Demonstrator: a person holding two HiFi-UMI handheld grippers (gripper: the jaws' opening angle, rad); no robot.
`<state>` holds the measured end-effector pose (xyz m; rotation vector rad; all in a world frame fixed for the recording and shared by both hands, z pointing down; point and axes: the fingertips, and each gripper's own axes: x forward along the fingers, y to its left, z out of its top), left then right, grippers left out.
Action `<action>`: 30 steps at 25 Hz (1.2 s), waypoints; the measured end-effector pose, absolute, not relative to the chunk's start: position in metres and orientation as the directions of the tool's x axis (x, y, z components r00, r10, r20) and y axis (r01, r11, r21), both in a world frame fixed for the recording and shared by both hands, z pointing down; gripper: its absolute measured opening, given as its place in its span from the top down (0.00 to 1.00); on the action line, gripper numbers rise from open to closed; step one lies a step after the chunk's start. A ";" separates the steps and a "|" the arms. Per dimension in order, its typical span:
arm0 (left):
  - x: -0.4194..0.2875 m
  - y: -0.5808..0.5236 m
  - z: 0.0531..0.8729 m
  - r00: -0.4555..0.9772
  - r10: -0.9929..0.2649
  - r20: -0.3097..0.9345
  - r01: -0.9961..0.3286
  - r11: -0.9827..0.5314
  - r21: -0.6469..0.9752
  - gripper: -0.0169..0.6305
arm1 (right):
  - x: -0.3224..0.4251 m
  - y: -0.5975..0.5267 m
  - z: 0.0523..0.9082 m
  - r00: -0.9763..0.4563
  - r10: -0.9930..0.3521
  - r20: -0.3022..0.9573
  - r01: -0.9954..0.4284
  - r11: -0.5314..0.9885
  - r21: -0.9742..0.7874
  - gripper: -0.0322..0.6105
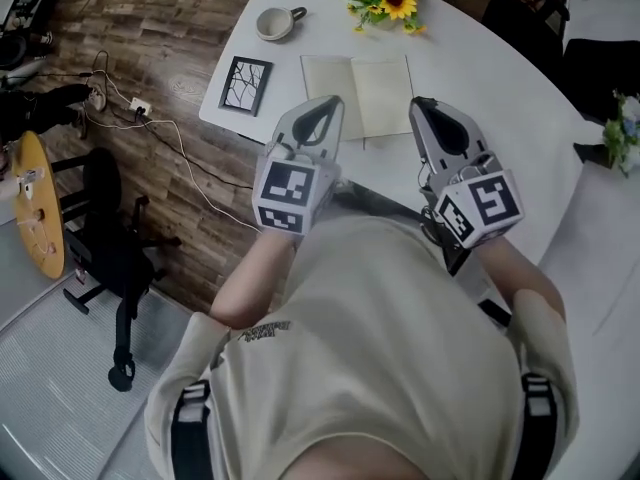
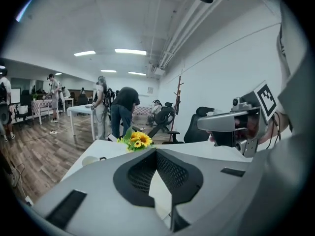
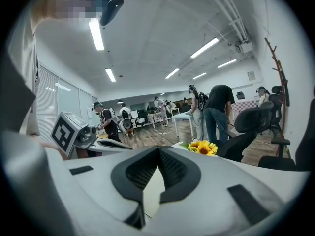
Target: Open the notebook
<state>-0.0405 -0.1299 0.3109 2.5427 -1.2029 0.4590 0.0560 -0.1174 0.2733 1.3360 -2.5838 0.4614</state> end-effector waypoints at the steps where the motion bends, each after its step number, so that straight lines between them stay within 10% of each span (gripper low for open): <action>1: -0.037 -0.129 0.302 0.601 -0.705 0.377 -0.783 -0.613 0.101 0.97 | 0.056 -0.115 0.270 -0.574 -0.760 0.304 -0.818 0.545 -0.181 0.94; 11: -0.020 -0.111 0.257 0.584 -0.792 0.175 -0.807 -0.591 0.020 0.97 | 0.064 -0.097 0.255 -0.556 -0.805 0.208 -0.831 0.537 -0.145 0.94; 30: -0.001 -0.098 0.267 0.582 -0.790 0.196 -0.807 -0.591 0.013 0.97 | 0.063 -0.087 0.246 -0.600 -0.783 0.166 -0.800 0.591 -0.103 0.95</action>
